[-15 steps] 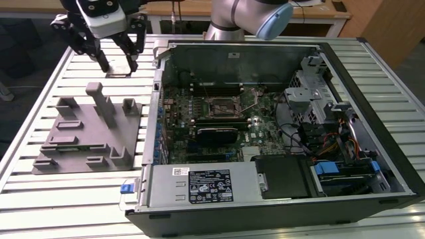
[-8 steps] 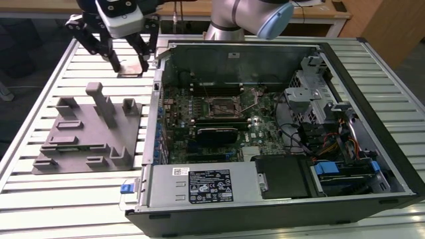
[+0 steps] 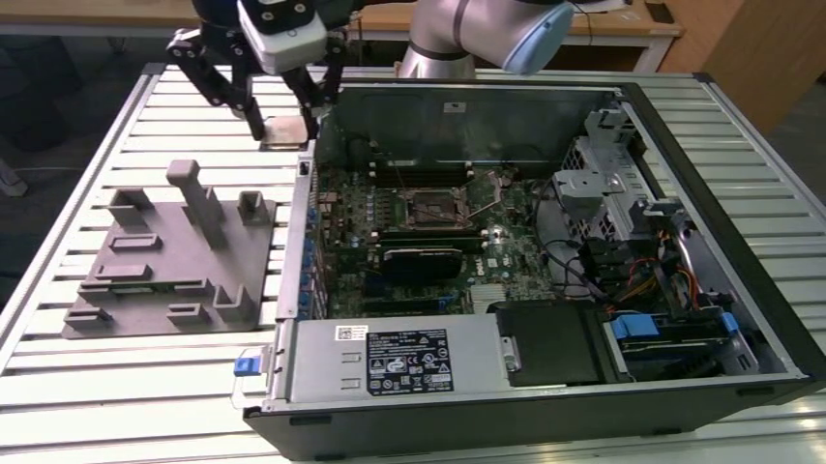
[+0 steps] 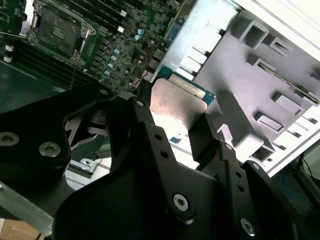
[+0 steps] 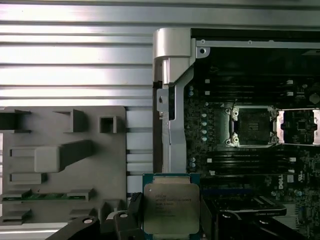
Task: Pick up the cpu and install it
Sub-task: 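Pick up the cpu and move it towards the insertion slot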
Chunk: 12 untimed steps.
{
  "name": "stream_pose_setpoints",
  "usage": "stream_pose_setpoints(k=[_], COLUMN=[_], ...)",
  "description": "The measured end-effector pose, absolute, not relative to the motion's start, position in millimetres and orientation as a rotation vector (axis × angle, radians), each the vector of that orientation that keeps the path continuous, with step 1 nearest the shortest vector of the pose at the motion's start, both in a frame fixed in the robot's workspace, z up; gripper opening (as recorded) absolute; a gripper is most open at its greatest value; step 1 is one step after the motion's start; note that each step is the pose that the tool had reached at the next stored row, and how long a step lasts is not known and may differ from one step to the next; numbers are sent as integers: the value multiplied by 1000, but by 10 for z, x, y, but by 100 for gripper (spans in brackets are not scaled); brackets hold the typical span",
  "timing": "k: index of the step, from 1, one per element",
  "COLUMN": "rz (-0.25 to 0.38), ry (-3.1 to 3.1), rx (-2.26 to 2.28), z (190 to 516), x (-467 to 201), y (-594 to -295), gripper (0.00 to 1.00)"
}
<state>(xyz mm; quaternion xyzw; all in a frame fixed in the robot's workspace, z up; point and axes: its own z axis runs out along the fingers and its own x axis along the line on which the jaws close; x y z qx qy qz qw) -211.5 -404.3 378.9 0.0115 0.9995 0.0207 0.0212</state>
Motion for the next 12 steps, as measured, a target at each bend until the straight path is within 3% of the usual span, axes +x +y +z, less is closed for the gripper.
stream_pose_setpoints(k=[12], rz=[64], ry=[3100], rx=[36], z=[3789], x=[-1736], y=[-4043], gripper=[54])
